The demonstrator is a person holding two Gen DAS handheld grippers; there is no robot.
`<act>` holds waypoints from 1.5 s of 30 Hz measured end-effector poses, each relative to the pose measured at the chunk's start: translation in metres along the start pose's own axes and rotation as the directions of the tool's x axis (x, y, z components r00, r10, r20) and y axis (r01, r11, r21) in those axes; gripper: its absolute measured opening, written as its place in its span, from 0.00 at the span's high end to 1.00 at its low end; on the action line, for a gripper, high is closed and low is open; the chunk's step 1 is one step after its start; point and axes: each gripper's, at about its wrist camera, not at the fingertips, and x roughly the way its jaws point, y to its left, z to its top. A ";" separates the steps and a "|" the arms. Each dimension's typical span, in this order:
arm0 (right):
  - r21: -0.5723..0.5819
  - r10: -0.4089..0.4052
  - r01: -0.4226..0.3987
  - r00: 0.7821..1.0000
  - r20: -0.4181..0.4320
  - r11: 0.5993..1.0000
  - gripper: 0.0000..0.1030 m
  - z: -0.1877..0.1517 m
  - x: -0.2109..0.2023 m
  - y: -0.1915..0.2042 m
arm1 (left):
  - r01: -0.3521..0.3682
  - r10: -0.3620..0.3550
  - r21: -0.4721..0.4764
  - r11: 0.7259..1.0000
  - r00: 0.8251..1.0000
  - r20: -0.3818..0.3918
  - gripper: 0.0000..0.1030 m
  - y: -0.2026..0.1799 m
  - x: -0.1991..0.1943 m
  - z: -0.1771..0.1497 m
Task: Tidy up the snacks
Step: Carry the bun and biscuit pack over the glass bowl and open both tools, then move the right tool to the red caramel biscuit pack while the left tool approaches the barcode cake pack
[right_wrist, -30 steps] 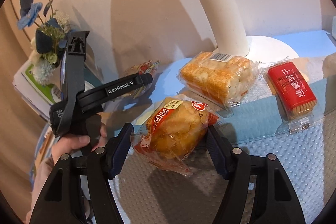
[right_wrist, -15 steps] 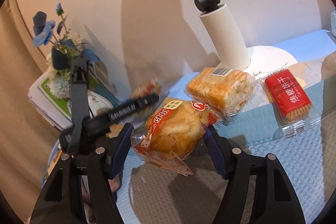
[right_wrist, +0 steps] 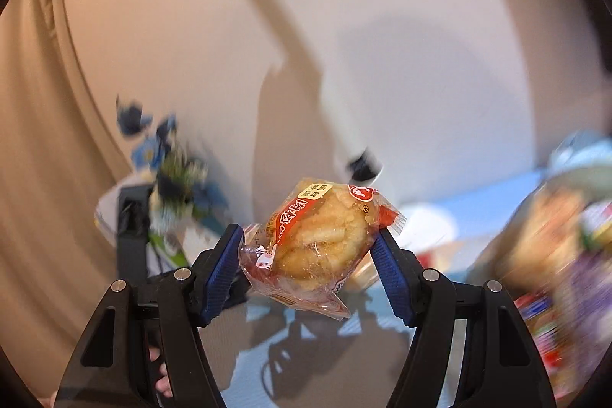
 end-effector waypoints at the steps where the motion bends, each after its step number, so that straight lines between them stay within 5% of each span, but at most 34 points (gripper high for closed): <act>1: 0.003 -0.015 0.015 1.000 0.016 1.000 0.35 0.012 -0.011 -0.008 | 0.022 -0.023 0.015 1.000 1.000 0.013 0.38 -0.012 -0.008 0.006; 10: 0.124 -0.257 0.253 0.966 0.019 0.960 0.35 0.057 -0.084 -0.114 | 0.187 -0.190 0.171 0.967 0.982 0.004 0.38 -0.153 -0.013 0.042; 15: 0.223 -0.352 0.352 0.935 -0.041 0.909 0.34 0.053 -0.107 -0.179 | 0.281 -0.268 0.226 0.933 0.959 -0.086 0.38 -0.226 0.019 0.038; 18: 0.265 -0.354 0.375 0.927 -0.124 0.888 0.27 0.044 -0.109 -0.211 | 0.302 -0.270 0.250 0.920 0.951 -0.152 0.30 -0.256 0.048 0.034; 20: 0.261 -0.378 0.414 0.909 -0.176 0.872 0.13 0.040 -0.108 -0.221 | 0.309 -0.261 0.259 0.915 0.944 -0.203 0.25 -0.265 0.060 0.031; 24: 0.210 -0.433 0.467 0.881 -0.190 0.859 0.01 0.039 -0.108 -0.215 | 0.279 -0.232 0.254 0.926 0.952 -0.198 0.11 -0.261 0.061 0.023; 29: 0.221 -0.426 0.452 0.891 -0.157 0.864 0.01 0.047 -0.110 -0.196 | 0.258 -0.220 0.225 0.940 0.959 -0.181 0.11 -0.242 0.060 0.026; 35: 0.231 -0.380 0.397 0.918 -0.117 0.888 0.01 0.056 -0.106 -0.162 | 0.208 -0.184 0.183 0.961 0.973 -0.141 0.11 -0.199 0.049 0.041; 45: 0.118 -0.229 0.245 0.964 -0.137 0.962 0.01 0.038 -0.034 -0.058 | 0.039 -0.029 0.097 0.994 0.993 -0.111 0.10 -0.063 0.054 0.059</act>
